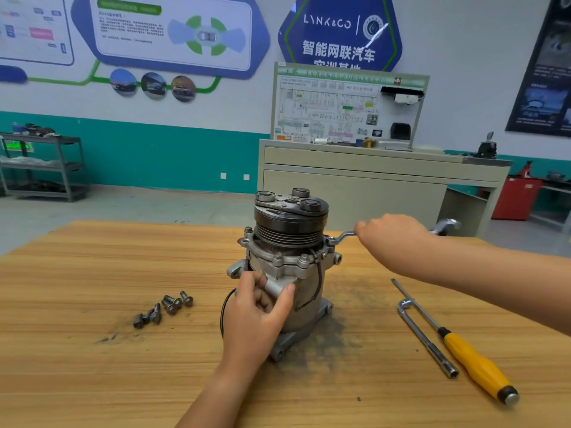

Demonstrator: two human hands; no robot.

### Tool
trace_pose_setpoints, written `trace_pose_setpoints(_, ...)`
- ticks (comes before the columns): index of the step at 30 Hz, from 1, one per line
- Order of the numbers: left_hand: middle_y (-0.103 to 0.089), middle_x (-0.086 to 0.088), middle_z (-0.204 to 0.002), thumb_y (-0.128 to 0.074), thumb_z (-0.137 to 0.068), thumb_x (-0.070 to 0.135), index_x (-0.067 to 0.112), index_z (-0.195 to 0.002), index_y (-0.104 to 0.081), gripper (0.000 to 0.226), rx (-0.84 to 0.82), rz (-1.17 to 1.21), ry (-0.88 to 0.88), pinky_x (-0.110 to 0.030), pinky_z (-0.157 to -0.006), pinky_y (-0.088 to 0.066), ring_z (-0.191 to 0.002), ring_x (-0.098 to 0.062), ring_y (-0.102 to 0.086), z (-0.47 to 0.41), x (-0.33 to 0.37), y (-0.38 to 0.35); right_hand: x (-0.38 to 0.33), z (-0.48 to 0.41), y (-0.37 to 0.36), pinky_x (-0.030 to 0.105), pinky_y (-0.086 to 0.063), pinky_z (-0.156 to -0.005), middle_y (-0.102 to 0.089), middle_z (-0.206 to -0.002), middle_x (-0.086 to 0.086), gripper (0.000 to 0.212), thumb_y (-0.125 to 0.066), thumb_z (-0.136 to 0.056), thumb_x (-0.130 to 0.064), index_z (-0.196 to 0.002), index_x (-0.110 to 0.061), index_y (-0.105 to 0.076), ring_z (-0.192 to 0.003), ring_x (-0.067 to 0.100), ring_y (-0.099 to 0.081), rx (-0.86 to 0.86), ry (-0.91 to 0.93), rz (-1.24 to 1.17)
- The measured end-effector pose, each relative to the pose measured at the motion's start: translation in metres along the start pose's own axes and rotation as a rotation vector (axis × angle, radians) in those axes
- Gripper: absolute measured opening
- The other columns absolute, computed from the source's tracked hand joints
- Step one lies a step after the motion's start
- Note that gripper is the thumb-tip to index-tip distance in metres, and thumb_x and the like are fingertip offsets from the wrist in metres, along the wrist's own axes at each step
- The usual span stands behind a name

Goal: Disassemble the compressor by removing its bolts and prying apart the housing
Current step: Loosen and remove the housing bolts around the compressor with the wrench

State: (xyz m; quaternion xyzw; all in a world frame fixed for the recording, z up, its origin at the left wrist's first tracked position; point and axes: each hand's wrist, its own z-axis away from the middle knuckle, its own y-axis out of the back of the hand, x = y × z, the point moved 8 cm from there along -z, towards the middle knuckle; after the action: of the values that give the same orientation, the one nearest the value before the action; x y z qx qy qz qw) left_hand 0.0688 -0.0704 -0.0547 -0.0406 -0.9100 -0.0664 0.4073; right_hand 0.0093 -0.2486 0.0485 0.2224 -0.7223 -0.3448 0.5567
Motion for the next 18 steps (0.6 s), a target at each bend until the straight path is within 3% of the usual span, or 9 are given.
trace_pose_setpoints(3, -0.052, 0.010, -0.055, -0.066, -0.073, 0.041, 0.025, -0.075, -0.044, 0.027, 0.008, -0.008, -0.002, -0.021, -0.046, -0.032, -0.047, -0.006, -0.044, 0.000, 0.001, 0.000, 0.010, -0.015, -0.007, 0.029, -0.047, -0.066, -0.057, -0.093, 0.004, 0.034, -0.045, -0.090, 0.001, -0.121, -0.011, -0.040, -0.083, 0.021, -0.056, 0.127, 0.041, -0.026)
trace_pose_setpoints(5, -0.052, 0.010, -0.054, -0.063, -0.070, 0.046, 0.025, -0.076, -0.044, 0.029, 0.007, 0.004, 0.011, -0.022, -0.046, -0.033, -0.046, -0.006, -0.044, 0.000, -0.001, -0.001, 0.009, -0.026, -0.009, 0.031, -0.047, -0.087, -0.058, -0.117, 0.005, 0.035, -0.047, -0.091, -0.003, -0.124, -0.012, -0.042, -0.103, 0.022, -0.056, 0.253, 0.102, -0.004)
trace_pose_setpoints(6, -0.052, 0.010, -0.055, -0.062, -0.068, 0.050, 0.025, -0.076, -0.044, 0.032, 0.006, 0.012, 0.011, -0.023, -0.046, -0.034, -0.047, -0.006, -0.044, -0.001, -0.001, -0.001, 0.004, -0.030, -0.005, 0.033, -0.045, -0.093, -0.060, -0.119, 0.007, 0.036, -0.053, -0.088, -0.002, -0.122, -0.010, -0.047, -0.106, 0.023, -0.057, 0.357, 0.135, 0.023)
trace_pose_setpoints(8, -0.053, 0.011, -0.056, -0.058, -0.066, 0.056, 0.025, -0.076, -0.045, 0.035, 0.005, 0.011, 0.000, -0.022, -0.045, -0.034, -0.047, -0.006, -0.046, -0.001, 0.000, -0.001, -0.001, -0.032, 0.012, 0.039, -0.051, -0.085, -0.070, -0.096, 0.013, 0.034, -0.075, -0.067, 0.006, -0.098, -0.002, -0.066, -0.087, 0.024, -0.068, 0.633, 0.177, -0.055)
trace_pose_setpoints(10, -0.053, 0.011, -0.057, -0.059, -0.066, 0.055, 0.025, -0.076, -0.045, 0.034, 0.003, 0.002, -0.009, -0.022, -0.045, -0.034, -0.048, -0.006, -0.046, -0.001, 0.000, -0.001, -0.006, -0.031, 0.025, 0.044, -0.055, -0.071, -0.072, -0.076, 0.013, 0.031, -0.083, -0.051, 0.009, -0.078, 0.000, -0.071, -0.069, 0.025, -0.070, 0.796, 0.203, -0.173)
trace_pose_setpoints(12, -0.053, 0.009, -0.056, -0.061, -0.067, 0.052, 0.025, -0.076, -0.045, 0.032, 0.002, 0.002, -0.007, -0.022, -0.045, -0.034, -0.048, -0.006, -0.046, -0.001, 0.000, -0.001, -0.013, -0.033, 0.027, 0.045, -0.055, -0.068, -0.072, -0.076, 0.015, 0.027, -0.082, -0.054, 0.008, -0.078, 0.001, -0.071, -0.069, 0.027, -0.070, 0.823, 0.242, -0.223)
trace_pose_setpoints(14, -0.052, 0.003, -0.054, -0.062, -0.068, 0.049, 0.026, -0.076, -0.045, 0.030, 0.002, -0.004, -0.009, -0.023, -0.046, -0.035, -0.048, -0.006, -0.046, -0.001, 0.000, -0.002, -0.010, -0.037, 0.021, 0.042, -0.056, -0.065, -0.071, -0.085, 0.018, 0.023, -0.073, -0.068, 0.008, -0.090, 0.003, -0.070, -0.076, 0.031, -0.069, 0.750, 0.205, -0.334)
trace_pose_setpoints(16, -0.051, 0.001, -0.052, -0.064, -0.069, 0.046, 0.026, -0.075, -0.045, 0.029, 0.004, -0.007, -0.014, -0.023, -0.046, -0.035, -0.047, -0.007, -0.046, -0.001, 0.000, -0.001, 0.013, -0.039, 0.006, 0.036, -0.049, -0.064, -0.069, -0.095, 0.017, 0.024, -0.052, -0.090, -0.003, -0.111, -0.004, -0.064, -0.086, 0.032, -0.065, 0.617, -0.039, -0.572)
trace_pose_setpoints(18, -0.050, 0.002, -0.051, -0.066, -0.070, 0.047, 0.026, -0.075, -0.045, 0.031, 0.002, -0.007, -0.015, -0.022, -0.046, -0.034, -0.047, -0.007, -0.045, -0.001, 0.000, -0.001, 0.035, -0.029, -0.014, 0.032, -0.040, -0.058, -0.064, -0.084, 0.012, 0.025, -0.039, -0.099, -0.019, -0.113, -0.010, -0.058, -0.076, 0.029, -0.059, 0.504, -0.305, -0.743)
